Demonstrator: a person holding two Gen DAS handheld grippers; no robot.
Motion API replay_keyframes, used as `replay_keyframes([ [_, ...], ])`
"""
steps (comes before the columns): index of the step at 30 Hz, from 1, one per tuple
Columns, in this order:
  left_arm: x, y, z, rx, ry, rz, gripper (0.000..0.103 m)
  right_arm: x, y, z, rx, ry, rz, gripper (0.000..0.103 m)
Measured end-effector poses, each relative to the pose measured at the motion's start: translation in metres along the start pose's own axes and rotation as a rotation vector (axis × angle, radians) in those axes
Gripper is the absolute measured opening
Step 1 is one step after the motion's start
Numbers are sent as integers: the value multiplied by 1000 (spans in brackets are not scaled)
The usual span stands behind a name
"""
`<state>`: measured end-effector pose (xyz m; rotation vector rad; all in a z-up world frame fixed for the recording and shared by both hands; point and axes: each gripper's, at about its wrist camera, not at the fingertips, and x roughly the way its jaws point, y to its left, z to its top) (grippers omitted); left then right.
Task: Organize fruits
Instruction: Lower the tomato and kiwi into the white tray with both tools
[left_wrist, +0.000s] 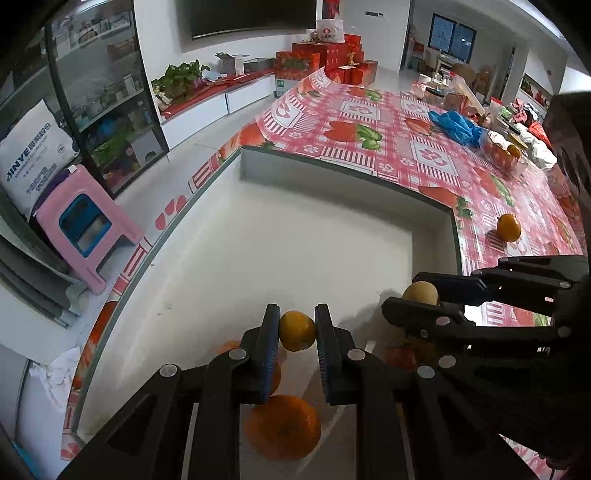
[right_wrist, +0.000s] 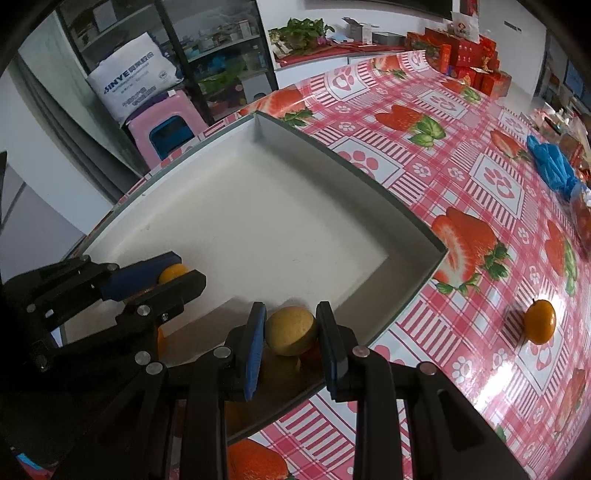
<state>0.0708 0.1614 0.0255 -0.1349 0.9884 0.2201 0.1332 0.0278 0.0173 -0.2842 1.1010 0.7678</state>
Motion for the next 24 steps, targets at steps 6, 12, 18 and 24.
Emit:
replay_keyframes([
  [6,1,-1,0,14,1,-2,21,-5,-3,1,25,-16,-7,30],
  [12,2,-1,1,16,5,2,21,-5,-7,0,33,-19,4,30],
  [18,4,-4,-1,18,13,3,21,-4,-8,0,41,-21,12,30],
  [24,6,-6,-1,22,15,5,21,-3,-4,2,37,-9,19,30],
])
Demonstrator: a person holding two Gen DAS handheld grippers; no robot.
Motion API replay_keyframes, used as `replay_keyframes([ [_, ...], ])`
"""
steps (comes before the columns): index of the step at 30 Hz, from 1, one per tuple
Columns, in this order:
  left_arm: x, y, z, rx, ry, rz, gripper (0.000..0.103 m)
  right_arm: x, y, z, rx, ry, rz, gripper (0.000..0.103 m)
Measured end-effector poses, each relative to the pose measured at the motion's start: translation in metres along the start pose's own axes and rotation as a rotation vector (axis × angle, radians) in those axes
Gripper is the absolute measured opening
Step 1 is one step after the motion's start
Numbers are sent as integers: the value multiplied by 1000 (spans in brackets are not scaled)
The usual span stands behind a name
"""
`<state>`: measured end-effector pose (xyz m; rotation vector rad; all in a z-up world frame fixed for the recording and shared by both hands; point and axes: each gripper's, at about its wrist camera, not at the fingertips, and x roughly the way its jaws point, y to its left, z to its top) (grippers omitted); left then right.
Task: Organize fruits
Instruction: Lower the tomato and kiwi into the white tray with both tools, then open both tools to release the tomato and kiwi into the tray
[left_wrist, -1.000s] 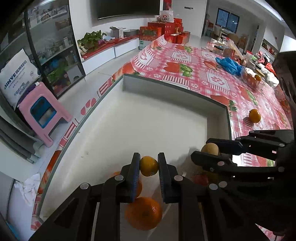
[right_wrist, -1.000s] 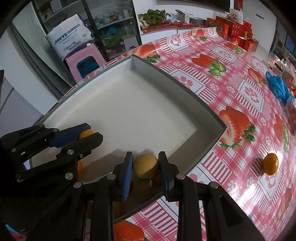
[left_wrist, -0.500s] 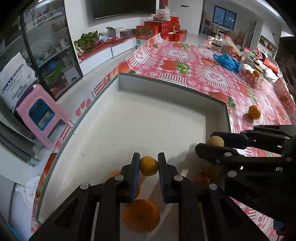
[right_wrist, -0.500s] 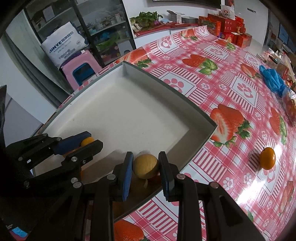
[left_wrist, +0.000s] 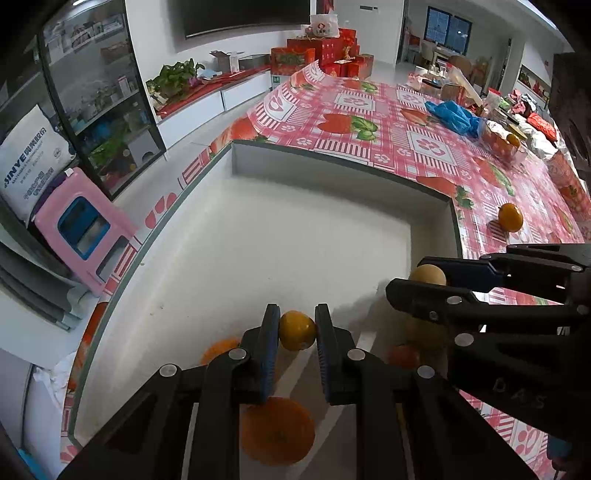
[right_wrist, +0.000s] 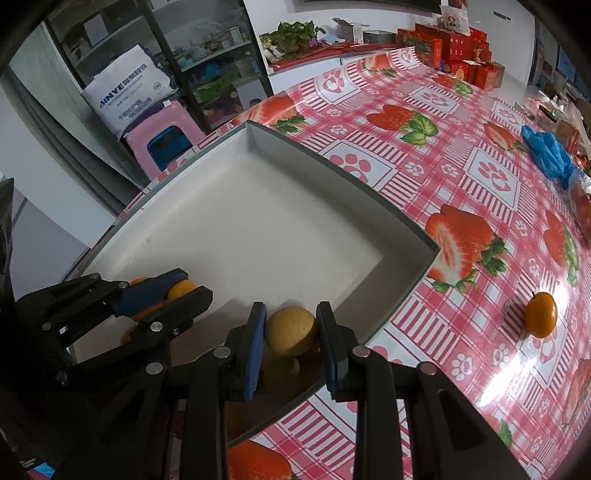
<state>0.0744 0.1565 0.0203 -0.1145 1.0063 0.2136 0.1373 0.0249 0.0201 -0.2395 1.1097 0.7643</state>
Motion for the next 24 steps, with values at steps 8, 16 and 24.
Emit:
replay_keyframes([
  [8,1,4,1,-16,9,-2,21,1,-1,3,13,9,9,39],
  [16,-17,-2,-4,0,-67,90,96,-15,-2,4,12,-30,3,69],
  [24,-32,0,-7,-8,-55,36,100,-39,-3,1,8,-61,-1,83],
])
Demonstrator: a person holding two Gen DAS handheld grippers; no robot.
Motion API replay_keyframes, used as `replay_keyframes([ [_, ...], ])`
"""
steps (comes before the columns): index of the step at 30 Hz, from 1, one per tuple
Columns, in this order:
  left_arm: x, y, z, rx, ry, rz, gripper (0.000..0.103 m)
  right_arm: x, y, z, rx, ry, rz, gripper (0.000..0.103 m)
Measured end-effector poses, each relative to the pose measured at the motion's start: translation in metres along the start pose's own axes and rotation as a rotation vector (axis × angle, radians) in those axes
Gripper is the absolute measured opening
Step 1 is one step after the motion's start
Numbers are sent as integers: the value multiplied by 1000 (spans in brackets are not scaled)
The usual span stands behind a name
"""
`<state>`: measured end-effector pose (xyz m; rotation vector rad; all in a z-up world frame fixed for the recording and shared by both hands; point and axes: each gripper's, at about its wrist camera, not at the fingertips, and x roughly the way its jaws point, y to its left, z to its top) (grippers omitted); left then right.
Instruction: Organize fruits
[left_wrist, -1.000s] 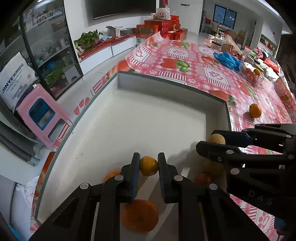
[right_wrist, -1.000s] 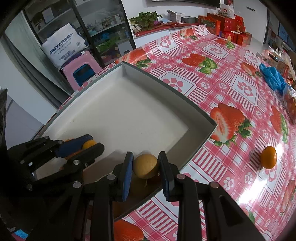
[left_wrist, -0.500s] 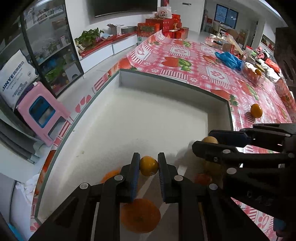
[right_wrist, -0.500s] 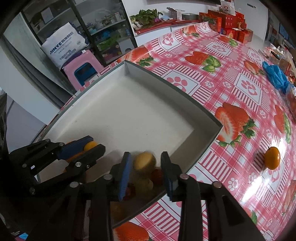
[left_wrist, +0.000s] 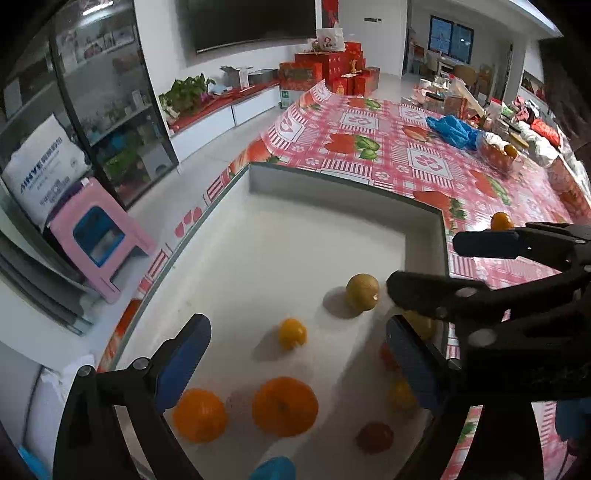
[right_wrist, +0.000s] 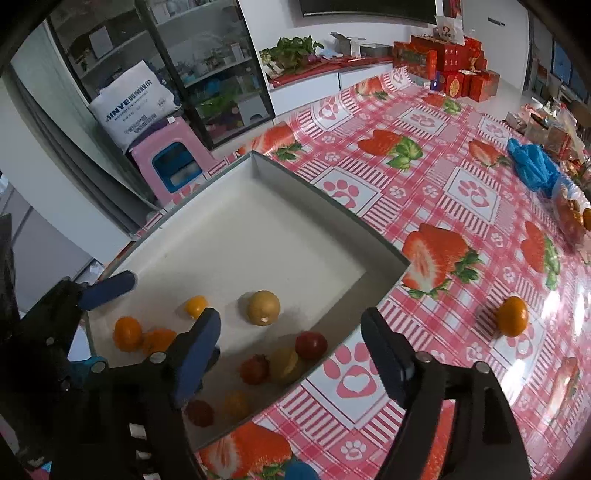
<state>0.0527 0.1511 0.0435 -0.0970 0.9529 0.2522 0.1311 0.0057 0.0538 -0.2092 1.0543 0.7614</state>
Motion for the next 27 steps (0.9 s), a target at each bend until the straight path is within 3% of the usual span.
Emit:
replay_keyframes([
  [3,-6,1,-3,-10,3,-2,103,-5,0,-4,1,6,-7,88],
  [7,-10,-2,-8,-2,40,20,103,-10,3,-10,-19,27,-29,103],
  [10,-13,-3,-10,1,55,30,103,-14,9,-12,-43,27,-43,103],
  [15,-17,1,-13,-4,106,161,103,-21,15,-14,-50,37,-60,103],
  [27,-32,6,-25,-7,123,153,103,-20,32,-21,-91,67,-60,103],
])
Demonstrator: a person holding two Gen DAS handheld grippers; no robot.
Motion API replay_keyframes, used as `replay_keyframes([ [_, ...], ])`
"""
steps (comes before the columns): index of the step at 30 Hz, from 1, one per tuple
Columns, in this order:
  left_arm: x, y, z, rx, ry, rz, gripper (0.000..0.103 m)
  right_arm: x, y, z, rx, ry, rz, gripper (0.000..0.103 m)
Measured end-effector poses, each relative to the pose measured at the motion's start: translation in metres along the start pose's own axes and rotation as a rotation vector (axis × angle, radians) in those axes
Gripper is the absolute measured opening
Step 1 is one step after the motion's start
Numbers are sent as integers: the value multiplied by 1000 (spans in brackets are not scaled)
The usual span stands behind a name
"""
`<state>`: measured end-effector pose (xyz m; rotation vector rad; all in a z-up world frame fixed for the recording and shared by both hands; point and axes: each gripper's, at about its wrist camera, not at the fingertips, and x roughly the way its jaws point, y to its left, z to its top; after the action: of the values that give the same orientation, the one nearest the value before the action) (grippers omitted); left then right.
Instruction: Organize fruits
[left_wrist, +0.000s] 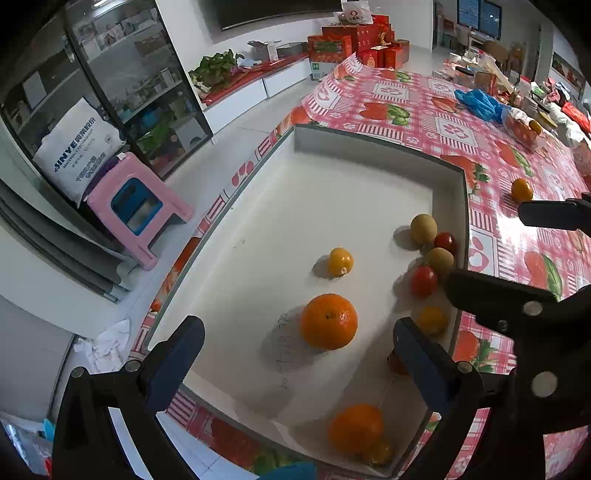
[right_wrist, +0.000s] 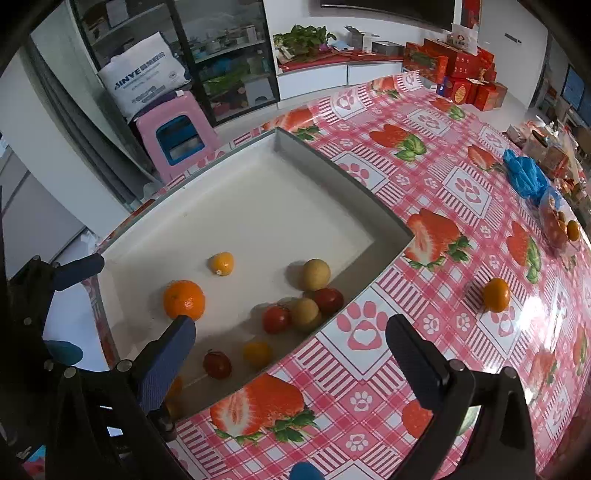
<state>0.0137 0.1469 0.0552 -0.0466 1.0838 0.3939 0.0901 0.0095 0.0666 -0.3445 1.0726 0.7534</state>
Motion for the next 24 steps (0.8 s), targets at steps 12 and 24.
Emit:
replay_keyframes([
  [12,-8,-5,-1,11,-10,-3,103,-3,-1,-2,4,-1,-9,103],
  [24,-11,-9,-2,27,-21,18,103,-3,-1,-6,8,5,-11,103],
])
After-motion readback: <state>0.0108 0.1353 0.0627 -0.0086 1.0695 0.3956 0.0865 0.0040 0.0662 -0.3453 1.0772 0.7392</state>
